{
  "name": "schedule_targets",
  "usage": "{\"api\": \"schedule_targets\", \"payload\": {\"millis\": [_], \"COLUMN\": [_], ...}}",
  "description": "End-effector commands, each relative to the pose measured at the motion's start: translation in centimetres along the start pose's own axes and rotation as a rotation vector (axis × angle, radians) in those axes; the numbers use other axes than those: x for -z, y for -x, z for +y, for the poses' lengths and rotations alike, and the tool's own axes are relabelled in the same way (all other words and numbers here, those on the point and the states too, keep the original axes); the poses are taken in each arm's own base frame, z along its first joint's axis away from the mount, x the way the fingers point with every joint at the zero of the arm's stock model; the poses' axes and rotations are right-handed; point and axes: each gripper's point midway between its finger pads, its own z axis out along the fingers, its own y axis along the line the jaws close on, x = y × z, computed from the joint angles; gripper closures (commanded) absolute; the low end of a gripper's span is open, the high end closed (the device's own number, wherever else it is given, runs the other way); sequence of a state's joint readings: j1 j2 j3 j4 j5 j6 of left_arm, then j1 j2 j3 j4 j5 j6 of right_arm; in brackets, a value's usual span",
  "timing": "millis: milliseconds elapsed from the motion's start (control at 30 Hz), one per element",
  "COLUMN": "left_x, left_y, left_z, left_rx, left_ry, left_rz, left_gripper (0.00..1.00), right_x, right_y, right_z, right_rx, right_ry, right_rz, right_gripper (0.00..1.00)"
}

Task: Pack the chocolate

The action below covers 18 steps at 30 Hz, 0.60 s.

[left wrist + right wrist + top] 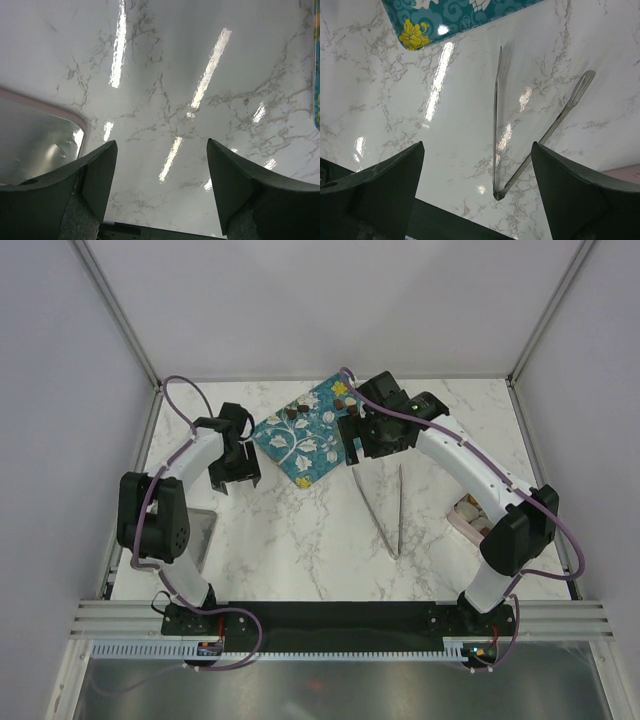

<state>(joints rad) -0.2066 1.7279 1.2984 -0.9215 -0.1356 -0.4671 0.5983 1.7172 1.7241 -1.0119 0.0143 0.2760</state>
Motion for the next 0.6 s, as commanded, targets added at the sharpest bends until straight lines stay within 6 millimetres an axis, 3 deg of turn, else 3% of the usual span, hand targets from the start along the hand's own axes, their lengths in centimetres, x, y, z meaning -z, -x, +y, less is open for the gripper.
{"api": "schedule_targets", "payload": {"millis": [0,267,567], "left_x": [-1.2,-2.2,-1.9], "left_y": [1.9,2.0,-1.2], "left_z": [1.3,5.3,8.7], "left_rx": [-0.016,0.102,0.268], "left_ry": [0.028,0.075,0.194], "left_rz": [-0.057,-0.057,-0.052], "left_gripper": [0.21,0.21,0.23], "right_x": [2.1,2.2,2.0], "right_y": [0.6,0.0,-0.5], "right_z": [0.5,0.4,0.0], "right_rx": [-0.001,-0.014,-0.009], "right_ry": [0.030,0.021,0.009], "right_rz": [-0.052,-0.045,-0.030], "right_gripper": [0.04,0.04,0.04]}}
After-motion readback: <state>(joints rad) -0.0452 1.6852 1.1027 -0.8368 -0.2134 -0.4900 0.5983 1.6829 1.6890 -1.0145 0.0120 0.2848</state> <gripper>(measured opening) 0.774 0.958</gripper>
